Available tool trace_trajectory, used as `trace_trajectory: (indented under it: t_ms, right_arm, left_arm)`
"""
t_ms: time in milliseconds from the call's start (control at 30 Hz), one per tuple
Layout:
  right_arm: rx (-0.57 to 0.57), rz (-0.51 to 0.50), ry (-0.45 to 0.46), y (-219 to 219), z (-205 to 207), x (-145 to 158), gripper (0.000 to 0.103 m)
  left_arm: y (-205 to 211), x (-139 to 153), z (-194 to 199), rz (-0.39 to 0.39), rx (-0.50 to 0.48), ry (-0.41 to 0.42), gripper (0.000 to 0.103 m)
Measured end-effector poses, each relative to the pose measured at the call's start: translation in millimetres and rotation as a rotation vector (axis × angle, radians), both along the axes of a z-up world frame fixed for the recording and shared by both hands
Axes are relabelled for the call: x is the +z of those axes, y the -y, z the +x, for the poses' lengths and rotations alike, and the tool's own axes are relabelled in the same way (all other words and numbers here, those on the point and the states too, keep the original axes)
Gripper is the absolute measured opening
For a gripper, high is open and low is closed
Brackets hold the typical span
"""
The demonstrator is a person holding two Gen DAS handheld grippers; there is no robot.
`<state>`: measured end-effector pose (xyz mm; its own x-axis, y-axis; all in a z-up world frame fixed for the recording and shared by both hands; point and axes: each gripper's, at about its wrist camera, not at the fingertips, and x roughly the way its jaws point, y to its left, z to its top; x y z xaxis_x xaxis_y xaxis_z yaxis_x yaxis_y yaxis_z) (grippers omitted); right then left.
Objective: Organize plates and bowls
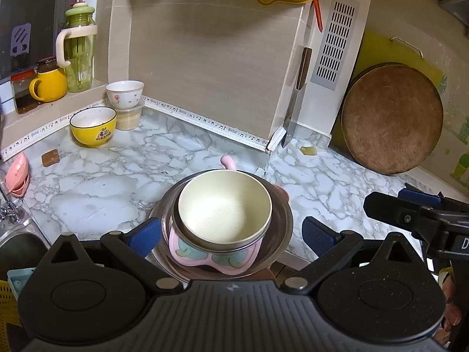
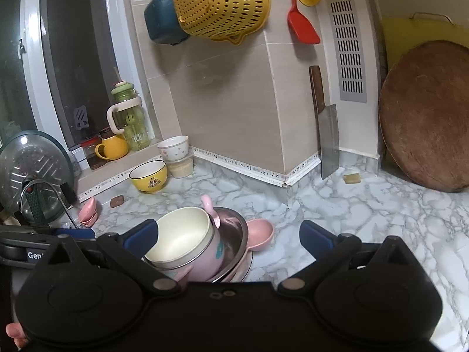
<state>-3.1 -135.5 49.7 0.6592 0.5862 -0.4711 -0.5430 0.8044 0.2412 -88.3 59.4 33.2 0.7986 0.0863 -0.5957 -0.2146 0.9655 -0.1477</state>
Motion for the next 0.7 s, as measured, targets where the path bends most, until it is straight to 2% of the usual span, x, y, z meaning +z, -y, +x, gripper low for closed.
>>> trace_trajectory:
  t_ms: [467, 700]
  right_arm:
    - [0.018, -0.002, 0.019, -3.6, -1.9, 1.5, 0.103]
    - [0.018, -0.006, 0.017, -3.2, -0.1, 0.4, 0.103]
  left_arm:
    - [0.4, -0.5, 1.5, -0.007, 0.015, -0.018, 0.103]
    - [0.7, 1.8, -0.2, -0.009, 0.021, -0.001, 0.103]
